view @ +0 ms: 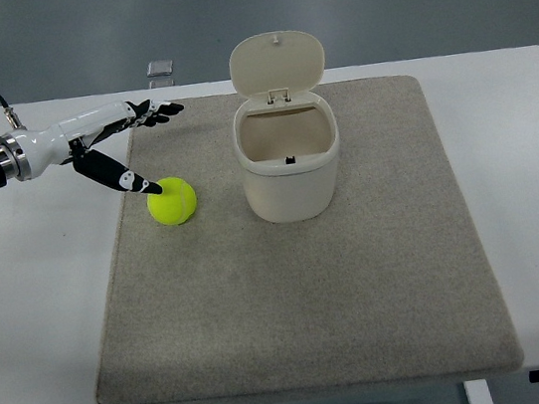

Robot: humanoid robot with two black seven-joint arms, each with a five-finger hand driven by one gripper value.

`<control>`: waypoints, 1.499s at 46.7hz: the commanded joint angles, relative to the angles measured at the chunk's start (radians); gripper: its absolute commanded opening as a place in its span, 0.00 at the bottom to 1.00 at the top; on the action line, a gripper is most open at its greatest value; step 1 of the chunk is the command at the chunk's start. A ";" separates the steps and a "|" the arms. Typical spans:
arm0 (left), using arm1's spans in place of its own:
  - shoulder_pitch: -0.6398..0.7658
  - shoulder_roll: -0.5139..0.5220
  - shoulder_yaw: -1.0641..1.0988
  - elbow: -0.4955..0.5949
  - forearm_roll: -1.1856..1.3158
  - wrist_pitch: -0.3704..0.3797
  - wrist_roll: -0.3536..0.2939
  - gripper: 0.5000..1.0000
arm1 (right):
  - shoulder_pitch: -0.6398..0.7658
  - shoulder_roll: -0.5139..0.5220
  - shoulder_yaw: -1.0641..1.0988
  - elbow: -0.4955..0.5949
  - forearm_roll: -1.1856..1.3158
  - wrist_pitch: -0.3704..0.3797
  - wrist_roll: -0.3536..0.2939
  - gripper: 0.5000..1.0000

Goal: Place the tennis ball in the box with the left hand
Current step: 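Reach the left hand down to the tennis ball, fingers around it, then close the left hand fingers around the tennis ball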

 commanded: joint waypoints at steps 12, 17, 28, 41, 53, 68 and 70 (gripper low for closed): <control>-0.006 -0.006 0.048 0.001 0.175 0.027 -0.004 0.89 | 0.000 0.000 0.000 0.000 0.000 0.000 0.000 0.88; 0.003 -0.023 0.061 0.000 0.271 0.077 -0.004 0.89 | 0.000 0.000 0.000 0.000 0.000 0.000 0.000 0.88; 0.001 -0.043 0.152 0.000 0.308 0.194 -0.004 0.89 | 0.000 0.000 0.000 0.000 0.000 0.000 0.000 0.88; 0.001 -0.058 0.169 0.003 0.311 0.209 -0.004 0.71 | 0.000 0.000 0.000 0.000 0.000 0.000 0.000 0.88; 0.003 -0.070 0.170 0.009 0.311 0.212 -0.004 0.57 | 0.000 0.000 0.000 0.000 0.000 0.000 0.000 0.88; -0.003 -0.070 0.169 0.014 0.296 0.211 -0.004 0.11 | 0.000 0.000 0.000 0.000 0.000 0.000 0.000 0.88; -0.006 -0.070 0.167 0.015 0.293 0.211 -0.004 0.07 | 0.000 0.000 0.000 0.000 0.000 0.000 0.000 0.88</control>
